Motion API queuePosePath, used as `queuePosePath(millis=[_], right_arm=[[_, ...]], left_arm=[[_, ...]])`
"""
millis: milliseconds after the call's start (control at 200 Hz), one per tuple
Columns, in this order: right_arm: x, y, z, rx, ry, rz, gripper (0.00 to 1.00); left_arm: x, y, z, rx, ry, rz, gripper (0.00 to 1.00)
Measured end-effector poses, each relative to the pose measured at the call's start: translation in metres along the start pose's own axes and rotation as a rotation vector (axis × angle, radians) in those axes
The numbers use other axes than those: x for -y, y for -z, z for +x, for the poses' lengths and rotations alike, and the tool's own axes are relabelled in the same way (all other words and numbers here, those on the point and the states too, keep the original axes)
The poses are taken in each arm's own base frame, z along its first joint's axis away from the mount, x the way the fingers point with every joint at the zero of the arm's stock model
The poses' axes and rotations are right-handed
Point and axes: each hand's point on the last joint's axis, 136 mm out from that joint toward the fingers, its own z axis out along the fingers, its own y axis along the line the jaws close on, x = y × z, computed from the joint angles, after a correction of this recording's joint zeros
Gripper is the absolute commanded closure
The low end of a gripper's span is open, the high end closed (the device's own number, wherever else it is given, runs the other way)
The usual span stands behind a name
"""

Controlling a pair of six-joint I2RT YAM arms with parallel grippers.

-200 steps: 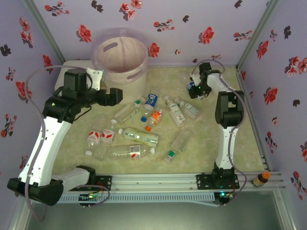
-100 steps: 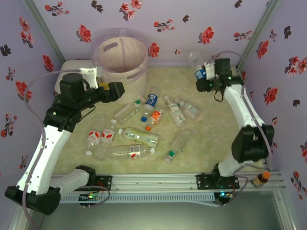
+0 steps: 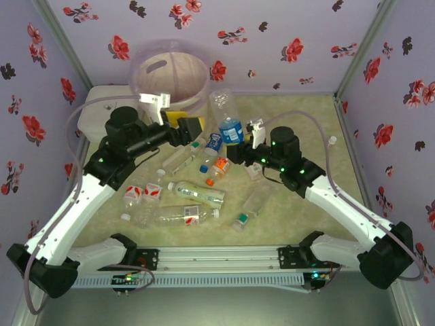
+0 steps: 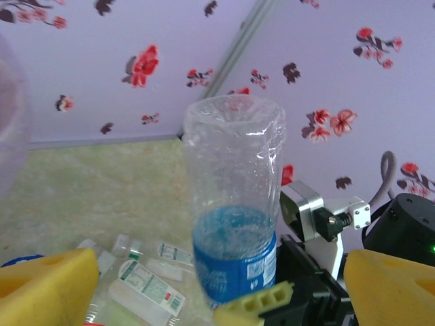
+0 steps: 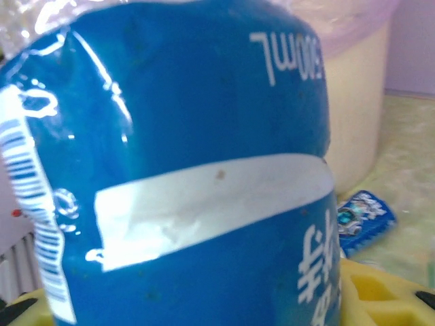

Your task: Put the plastic bottles in the bin

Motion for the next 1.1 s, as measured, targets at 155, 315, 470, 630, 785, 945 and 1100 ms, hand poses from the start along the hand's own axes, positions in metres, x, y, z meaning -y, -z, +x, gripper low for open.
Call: queuePosePath(millis=[155, 315, 470, 630, 785, 945, 1100], right_arm=[[-0.018, -0.007, 0.008, 0.039, -0.048, -0.087, 1.0], [-0.029, -0.009, 0.013, 0.075, -0.089, -0.156, 1.0], [-0.034, -0.01, 0.007, 0.105, -0.106, -0.187, 1.0], [-0.039, -0.016, 0.004, 0.121, -0.119, -0.225, 1.0], [-0.039, -0.021, 0.003, 0.128, -0.139, -0.237, 1.0], [-0.038, -0.021, 0.001, 0.136, -0.141, -0.238, 0.66], [-0.04, -0.021, 0.004, 0.119, -0.109, -0.239, 0.01]], left_arm=[[0.01, -0.021, 0.017, -0.043, -0.041, 0.044, 0.14], [0.01, -0.039, 0.035, -0.094, -0.057, 0.055, 0.23], [0.007, -0.052, 0.045, -0.12, -0.053, 0.055, 0.31], [0.008, -0.056, 0.048, -0.125, -0.055, 0.054, 0.34], [0.005, -0.057, 0.047, -0.116, -0.059, 0.041, 0.52], [0.006, -0.058, 0.045, -0.111, -0.062, 0.037, 0.6], [0.003, -0.058, 0.041, -0.123, -0.076, 0.002, 0.61]])
